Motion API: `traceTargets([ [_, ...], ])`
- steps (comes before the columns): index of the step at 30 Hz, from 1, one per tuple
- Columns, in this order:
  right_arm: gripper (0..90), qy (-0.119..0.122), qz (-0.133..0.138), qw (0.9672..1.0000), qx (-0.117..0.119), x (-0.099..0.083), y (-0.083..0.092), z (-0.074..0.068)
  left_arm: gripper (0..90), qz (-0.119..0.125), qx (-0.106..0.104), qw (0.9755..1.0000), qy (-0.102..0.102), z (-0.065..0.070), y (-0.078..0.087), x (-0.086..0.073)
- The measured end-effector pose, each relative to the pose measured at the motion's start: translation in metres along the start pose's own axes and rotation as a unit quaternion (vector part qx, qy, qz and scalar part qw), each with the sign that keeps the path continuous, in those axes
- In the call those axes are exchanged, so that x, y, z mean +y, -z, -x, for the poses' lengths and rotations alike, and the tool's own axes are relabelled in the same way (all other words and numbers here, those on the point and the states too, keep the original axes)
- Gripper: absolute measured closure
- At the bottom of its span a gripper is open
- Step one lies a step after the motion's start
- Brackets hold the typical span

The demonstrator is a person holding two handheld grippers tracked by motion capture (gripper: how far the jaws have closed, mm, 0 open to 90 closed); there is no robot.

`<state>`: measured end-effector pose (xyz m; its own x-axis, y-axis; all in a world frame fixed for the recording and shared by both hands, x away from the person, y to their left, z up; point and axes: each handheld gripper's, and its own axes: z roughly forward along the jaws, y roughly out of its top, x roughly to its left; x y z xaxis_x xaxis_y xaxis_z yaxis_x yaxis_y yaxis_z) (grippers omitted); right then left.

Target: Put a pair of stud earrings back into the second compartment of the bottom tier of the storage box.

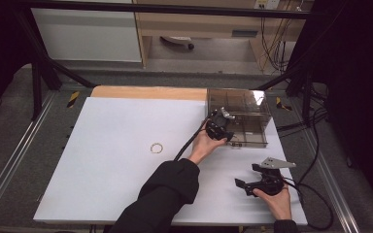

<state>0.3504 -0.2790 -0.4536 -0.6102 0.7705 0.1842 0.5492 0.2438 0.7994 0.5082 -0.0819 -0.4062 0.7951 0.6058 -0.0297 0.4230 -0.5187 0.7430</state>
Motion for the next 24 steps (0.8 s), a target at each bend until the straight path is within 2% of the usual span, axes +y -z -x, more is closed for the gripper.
traceTargets([
  [1, 0.7, -0.001, 0.000, 1.0000, 0.000, 0.000, 0.000, 0.000, 52.2, 0.001, -0.005, 1.0000, 0.004, -0.001, 0.006, -0.003],
  [6, 0.7, -0.001, -0.001, 1.0000, 0.000, 0.000, 0.000, 0.000, 35.5, -0.001, 0.002, 1.0000, 0.004, -0.007, 0.035, -0.019],
  [8, 0.7, -0.003, -0.001, 1.0000, 0.000, 0.000, 0.001, 0.000, 30.5, -0.003, 0.007, 1.0000, 0.003, -0.011, 0.048, -0.026],
  [11, 0.7, -0.001, -0.002, 1.0000, -0.002, 0.000, 0.001, 0.000, 25.4, 0.003, 0.001, 0.9999, 0.012, -0.018, 0.064, -0.040],
  [17, 0.7, 0.000, -0.003, 1.0000, -0.003, 0.000, 0.000, 0.000, 13.3, -0.013, 0.014, 0.9998, 0.000, -0.035, 0.091, -0.069],
  [21, 0.7, 0.001, -0.004, 1.0000, -0.004, 0.000, 0.000, 0.000, 11.1, -0.024, 0.039, 0.9989, -0.004, -0.048, 0.108, -0.087],
  [24, 0.7, 0.001, -0.005, 1.0000, -0.004, 0.000, 0.000, 0.000, 11.1, -0.026, 0.049, 0.9984, 0.008, -0.058, 0.118, -0.098],
])
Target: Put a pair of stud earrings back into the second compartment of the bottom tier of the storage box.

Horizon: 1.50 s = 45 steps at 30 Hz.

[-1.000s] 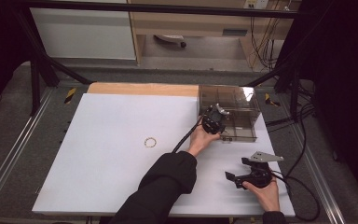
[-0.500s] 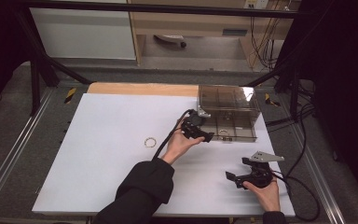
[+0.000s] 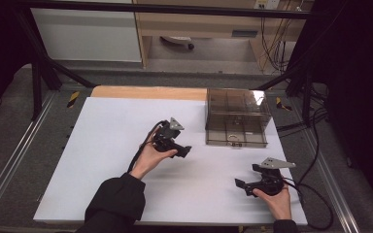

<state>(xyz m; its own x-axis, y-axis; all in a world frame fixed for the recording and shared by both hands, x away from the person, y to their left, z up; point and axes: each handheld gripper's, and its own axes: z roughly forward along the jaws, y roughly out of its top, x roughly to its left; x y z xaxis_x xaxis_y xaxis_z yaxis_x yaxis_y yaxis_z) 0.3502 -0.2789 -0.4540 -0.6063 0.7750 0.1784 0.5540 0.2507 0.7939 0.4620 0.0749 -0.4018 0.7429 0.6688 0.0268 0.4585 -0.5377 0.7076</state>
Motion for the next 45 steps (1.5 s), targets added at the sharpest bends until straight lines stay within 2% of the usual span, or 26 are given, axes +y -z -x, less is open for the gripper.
traceTargets([
  [7, 0.7, 0.000, -0.002, 1.0000, -0.001, 0.000, -0.001, 0.000, 11.6, -0.016, 0.019, 0.9997, 0.006, -0.021, 0.012, -0.021],
  [13, 0.7, 0.001, -0.004, 1.0000, -0.001, 0.000, -0.001, 0.000, 14.1, -0.022, 0.038, 0.9988, 0.023, -0.039, 0.017, -0.035],
  [17, 0.7, 0.002, -0.005, 1.0000, -0.002, 0.000, -0.001, 0.000, 18.9, -0.033, 0.049, 0.9975, 0.039, -0.050, 0.019, -0.045],
  [20, 0.7, 0.001, -0.004, 1.0000, -0.002, -0.001, -0.001, 0.000, 22.8, -0.040, 0.048, 0.9966, 0.052, -0.055, 0.018, -0.053],
  [25, 0.7, 0.002, -0.005, 1.0000, -0.002, -0.001, -0.001, 0.000, 34.0, -0.043, 0.053, 0.9961, 0.057, -0.059, 0.015, -0.059],
  [26, 0.7, 0.001, -0.005, 1.0000, -0.002, -0.001, -0.001, 0.000, 38.6, -0.044, 0.051, 0.9961, 0.056, -0.060, 0.015, -0.060],
  [28, 0.7, 0.002, -0.005, 1.0000, -0.002, -0.001, -0.001, 0.000, 42.1, -0.045, 0.046, 0.9960, 0.062, -0.060, 0.014, -0.060],
  [34, 0.7, 0.001, -0.006, 1.0000, -0.002, -0.001, -0.001, 0.000, 55.1, -0.054, 0.051, 0.9957, 0.055, -0.061, 0.011, -0.061],
  [39, 0.7, 0.001, -0.005, 1.0000, -0.002, 0.000, -0.001, 0.000, 59.3, -0.056, 0.050, 0.9959, 0.051, -0.061, 0.008, -0.062],
  [45, 0.7, 0.001, -0.005, 1.0000, -0.001, 0.000, -0.001, 0.000, 62.5, -0.046, 0.063, 0.9962, 0.038, -0.060, 0.006, -0.062],
])
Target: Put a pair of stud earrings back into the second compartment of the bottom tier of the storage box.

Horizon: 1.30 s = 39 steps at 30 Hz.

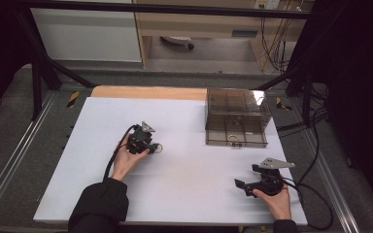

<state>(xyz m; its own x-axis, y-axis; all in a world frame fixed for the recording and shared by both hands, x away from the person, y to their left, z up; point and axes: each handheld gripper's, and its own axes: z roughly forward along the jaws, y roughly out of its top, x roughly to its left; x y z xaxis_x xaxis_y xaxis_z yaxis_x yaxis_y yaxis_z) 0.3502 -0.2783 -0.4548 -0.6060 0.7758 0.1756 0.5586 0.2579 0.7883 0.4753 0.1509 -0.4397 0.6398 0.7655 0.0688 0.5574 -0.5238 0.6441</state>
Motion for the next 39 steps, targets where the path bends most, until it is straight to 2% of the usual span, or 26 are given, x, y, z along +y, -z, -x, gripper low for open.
traceTargets([
  [8, 0.7, 0.000, 0.000, 1.0000, 0.001, 0.000, 0.000, 0.000, 67.1, -0.002, -0.005, 0.9999, 0.016, 0.000, -0.001, 0.000],
  [12, 0.7, 0.001, -0.001, 1.0000, 0.001, 0.000, 0.000, 0.000, 74.3, -0.001, -0.010, 0.9997, 0.020, 0.000, -0.002, 0.000],
  [21, 0.7, -0.001, -0.001, 1.0000, 0.002, 0.000, 0.000, 0.000, 85.2, -0.001, -0.006, 0.9995, 0.030, -0.002, -0.002, 0.000],
  [27, 0.7, -0.001, -0.001, 1.0000, 0.003, 0.000, 0.000, 0.000, 86.0, -0.001, -0.007, 0.9996, 0.026, -0.002, -0.002, 0.000],
  [34, 0.7, -0.002, 0.000, 1.0000, 0.003, 0.000, 0.000, 0.000, 86.3, 0.004, -0.019, 0.9992, 0.034, -0.003, 0.002, 0.001],
  [39, 0.7, -0.001, -0.001, 1.0000, 0.003, 0.000, 0.000, 0.000, 86.4, 0.019, -0.026, 0.9989, 0.034, 0.001, 0.010, 0.004],
])
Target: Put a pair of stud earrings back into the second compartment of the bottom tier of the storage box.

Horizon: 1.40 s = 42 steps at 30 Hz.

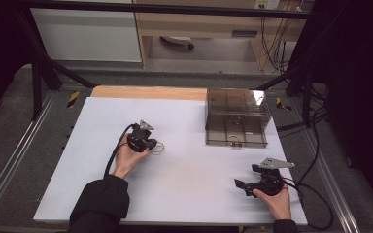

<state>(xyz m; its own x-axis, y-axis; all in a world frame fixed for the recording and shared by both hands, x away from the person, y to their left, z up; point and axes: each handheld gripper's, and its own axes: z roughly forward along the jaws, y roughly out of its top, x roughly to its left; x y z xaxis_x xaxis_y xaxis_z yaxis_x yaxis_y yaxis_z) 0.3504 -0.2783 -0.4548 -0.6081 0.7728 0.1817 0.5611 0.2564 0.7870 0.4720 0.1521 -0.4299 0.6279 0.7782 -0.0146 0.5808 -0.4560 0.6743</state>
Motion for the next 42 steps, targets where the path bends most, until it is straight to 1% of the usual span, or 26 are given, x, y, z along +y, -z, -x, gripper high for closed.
traceTargets([
  [6, 0.7, 0.000, 0.000, 1.0000, 0.000, 0.000, 0.000, 0.000, 86.4, 0.012, -0.008, 0.9999, -0.002, 0.006, 0.008, 0.004],
  [8, 0.7, 0.000, 0.000, 1.0000, 0.000, 0.000, 0.000, 0.000, 86.4, 0.009, -0.009, 0.9999, -0.004, 0.008, 0.010, 0.005],
  [12, 0.7, 0.000, 0.001, 1.0000, -0.001, 0.000, 0.000, 0.000, 86.4, 0.012, -0.014, 0.9998, -0.007, 0.012, 0.013, 0.008],
  [19, 0.7, -0.002, 0.001, 1.0000, 0.000, 0.000, 0.000, 0.000, 86.4, 0.020, -0.027, 0.9993, -0.015, 0.028, 0.015, 0.018],
  [23, 0.7, 0.000, 0.001, 1.0000, 0.000, 0.000, 0.000, 0.000, 86.4, 0.025, -0.036, 0.9988, -0.021, 0.040, 0.013, 0.027],
  [28, 0.7, 0.000, 0.002, 1.0000, 0.000, 0.000, 0.001, 0.000, 86.4, 0.029, -0.046, 0.9979, -0.034, 0.056, 0.007, 0.040],
  [32, 0.7, 0.002, 0.002, 1.0000, -0.001, 0.000, 0.001, 0.000, 86.4, 0.031, -0.054, 0.9971, -0.044, 0.070, 0.001, 0.051],
  [38, 0.7, 0.001, 0.003, 1.0000, 0.000, 0.000, 0.001, 0.000, 86.4, 0.035, -0.064, 0.9961, -0.050, 0.088, -0.008, 0.068],
  [42, 0.7, 0.000, 0.003, 1.0000, 0.000, 0.000, 0.001, 0.000, 86.4, 0.035, -0.072, 0.9951, -0.059, 0.100, -0.016, 0.080],
])
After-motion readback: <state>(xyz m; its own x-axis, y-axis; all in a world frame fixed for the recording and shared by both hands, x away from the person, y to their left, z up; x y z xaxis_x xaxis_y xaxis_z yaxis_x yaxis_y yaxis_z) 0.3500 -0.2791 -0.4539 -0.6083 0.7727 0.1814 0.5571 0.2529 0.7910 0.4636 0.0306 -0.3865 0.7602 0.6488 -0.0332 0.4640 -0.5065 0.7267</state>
